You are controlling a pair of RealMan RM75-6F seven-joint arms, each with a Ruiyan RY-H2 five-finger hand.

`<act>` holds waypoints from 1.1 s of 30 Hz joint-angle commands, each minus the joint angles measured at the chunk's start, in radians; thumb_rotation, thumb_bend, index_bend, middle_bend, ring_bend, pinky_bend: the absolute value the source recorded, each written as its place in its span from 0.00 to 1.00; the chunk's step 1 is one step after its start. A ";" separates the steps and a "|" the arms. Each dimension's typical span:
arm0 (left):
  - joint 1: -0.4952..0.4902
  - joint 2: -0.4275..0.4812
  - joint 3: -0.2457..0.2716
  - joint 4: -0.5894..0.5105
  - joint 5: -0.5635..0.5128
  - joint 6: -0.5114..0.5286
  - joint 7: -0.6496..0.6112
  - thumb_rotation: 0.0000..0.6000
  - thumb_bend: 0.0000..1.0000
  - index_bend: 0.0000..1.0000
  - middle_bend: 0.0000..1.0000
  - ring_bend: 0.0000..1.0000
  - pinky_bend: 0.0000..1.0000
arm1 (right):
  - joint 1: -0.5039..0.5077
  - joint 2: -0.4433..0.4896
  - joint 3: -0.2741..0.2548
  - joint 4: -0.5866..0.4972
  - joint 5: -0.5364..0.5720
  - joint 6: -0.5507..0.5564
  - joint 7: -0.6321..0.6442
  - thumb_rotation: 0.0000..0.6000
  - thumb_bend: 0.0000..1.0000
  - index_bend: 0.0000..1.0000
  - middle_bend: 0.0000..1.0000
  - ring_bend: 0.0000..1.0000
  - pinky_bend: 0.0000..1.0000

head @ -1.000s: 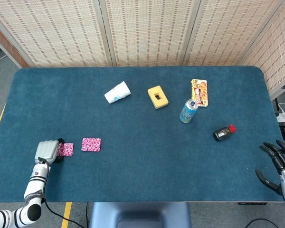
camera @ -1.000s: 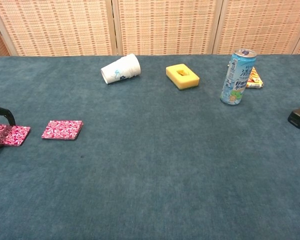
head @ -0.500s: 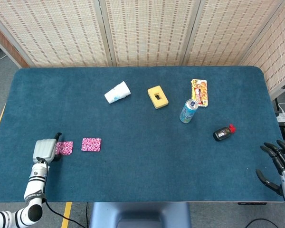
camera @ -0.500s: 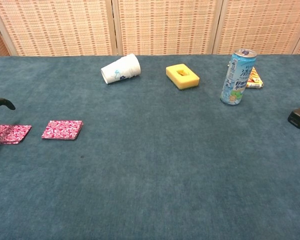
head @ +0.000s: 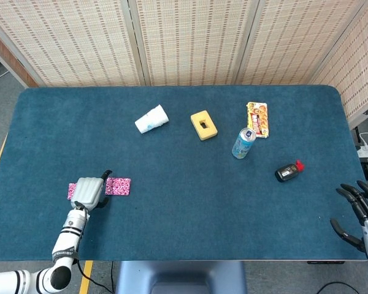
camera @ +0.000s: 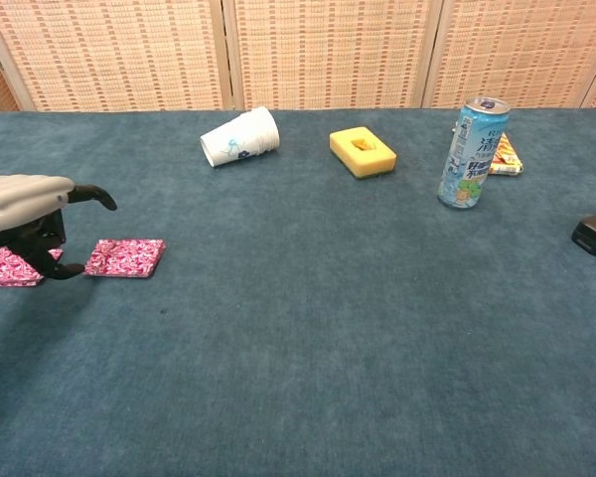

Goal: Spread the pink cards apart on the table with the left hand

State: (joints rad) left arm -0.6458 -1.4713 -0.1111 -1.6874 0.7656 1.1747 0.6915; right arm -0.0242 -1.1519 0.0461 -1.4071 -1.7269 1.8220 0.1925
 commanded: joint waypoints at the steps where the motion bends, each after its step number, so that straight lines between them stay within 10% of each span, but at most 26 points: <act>1: -0.022 -0.031 -0.012 0.012 -0.044 -0.004 0.040 1.00 0.32 0.16 1.00 1.00 1.00 | -0.001 0.001 0.001 0.001 0.001 0.002 0.005 1.00 0.19 0.21 0.18 0.08 0.28; 33: -0.085 -0.162 -0.050 0.109 -0.210 0.015 0.132 1.00 0.31 0.23 1.00 1.00 1.00 | 0.004 0.005 -0.003 -0.001 -0.002 -0.009 0.000 1.00 0.19 0.21 0.18 0.08 0.28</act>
State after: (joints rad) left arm -0.7306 -1.6334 -0.1614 -1.5785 0.5555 1.1893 0.8233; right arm -0.0206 -1.1473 0.0428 -1.4085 -1.7292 1.8128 0.1928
